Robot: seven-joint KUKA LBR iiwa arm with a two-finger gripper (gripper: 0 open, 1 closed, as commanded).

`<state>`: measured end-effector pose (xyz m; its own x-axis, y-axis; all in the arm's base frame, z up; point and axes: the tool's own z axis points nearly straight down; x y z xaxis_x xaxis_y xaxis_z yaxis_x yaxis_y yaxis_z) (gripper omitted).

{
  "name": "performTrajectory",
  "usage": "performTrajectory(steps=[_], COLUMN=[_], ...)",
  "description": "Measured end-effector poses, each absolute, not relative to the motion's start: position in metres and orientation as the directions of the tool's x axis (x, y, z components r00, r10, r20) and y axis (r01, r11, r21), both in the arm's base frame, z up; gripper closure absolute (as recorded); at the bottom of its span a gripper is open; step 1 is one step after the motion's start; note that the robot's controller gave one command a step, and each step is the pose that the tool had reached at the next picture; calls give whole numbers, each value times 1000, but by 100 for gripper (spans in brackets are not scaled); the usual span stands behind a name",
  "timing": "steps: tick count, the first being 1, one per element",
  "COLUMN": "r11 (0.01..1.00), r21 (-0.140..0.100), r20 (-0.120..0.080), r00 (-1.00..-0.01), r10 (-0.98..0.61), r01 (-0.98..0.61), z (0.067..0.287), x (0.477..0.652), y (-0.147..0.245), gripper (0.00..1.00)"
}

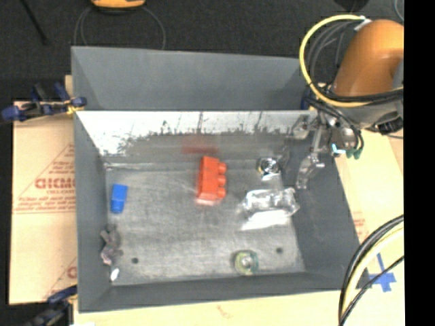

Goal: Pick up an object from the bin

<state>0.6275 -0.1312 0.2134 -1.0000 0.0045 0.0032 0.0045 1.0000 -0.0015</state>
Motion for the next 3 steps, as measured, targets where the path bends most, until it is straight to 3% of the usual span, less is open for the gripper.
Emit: performTrajectory(steps=[1, 2, 3], r11=[964, 977, 997], r21=[3, 0, -2], r20=[-5, -13, -14], r00=[-964, -977, -996], r10=[267, 211, -83], r01=[267, 211, -83], z=[111, 99, 93], x=[619, 619, 591], y=[-118, -118, -109], gripper=[0, 0, 0])
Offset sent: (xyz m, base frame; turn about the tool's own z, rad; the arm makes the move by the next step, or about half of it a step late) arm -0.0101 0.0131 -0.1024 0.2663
